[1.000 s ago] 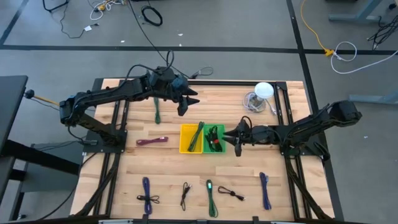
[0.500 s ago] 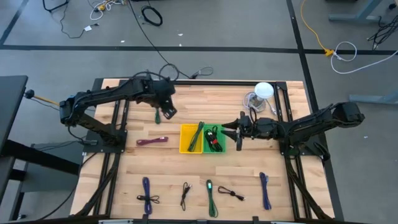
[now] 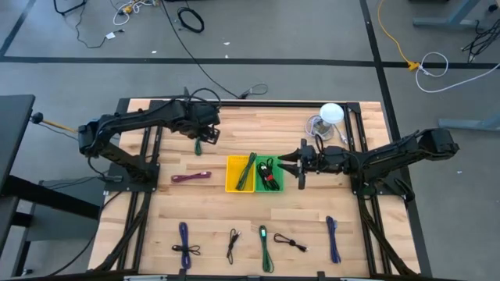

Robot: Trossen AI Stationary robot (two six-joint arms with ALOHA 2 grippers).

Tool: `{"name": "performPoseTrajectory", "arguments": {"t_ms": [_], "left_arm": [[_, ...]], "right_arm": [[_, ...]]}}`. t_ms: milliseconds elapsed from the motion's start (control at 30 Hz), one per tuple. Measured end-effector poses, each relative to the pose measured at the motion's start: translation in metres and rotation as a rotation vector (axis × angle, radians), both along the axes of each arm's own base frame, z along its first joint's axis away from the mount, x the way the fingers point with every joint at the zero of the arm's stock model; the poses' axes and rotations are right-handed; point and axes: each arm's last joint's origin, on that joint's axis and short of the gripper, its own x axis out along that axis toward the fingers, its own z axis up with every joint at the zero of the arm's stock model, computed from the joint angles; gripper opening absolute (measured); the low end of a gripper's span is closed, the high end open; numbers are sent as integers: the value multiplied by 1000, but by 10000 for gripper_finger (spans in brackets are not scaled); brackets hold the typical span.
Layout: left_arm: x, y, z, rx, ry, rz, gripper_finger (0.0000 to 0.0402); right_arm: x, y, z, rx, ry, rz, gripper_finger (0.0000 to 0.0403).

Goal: Pick & Place USB Port
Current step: Put the green charger cable into the yellow basket

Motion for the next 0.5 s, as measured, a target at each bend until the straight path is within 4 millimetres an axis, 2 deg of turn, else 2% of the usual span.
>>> {"name": "performPoseTrajectory", "arguments": {"t_ms": [133, 300, 500], "left_arm": [[8, 7, -14, -10, 44, 79, 185], [22, 18, -42, -52, 136, 105, 185], [25, 32, -68, -90, 244, 134, 185]], "right_arm": [[0, 1, 0, 4, -5, 36, 136], [0, 3, 2, 33, -22, 88, 136], [0, 9, 5, 35, -49, 139, 136]]}}
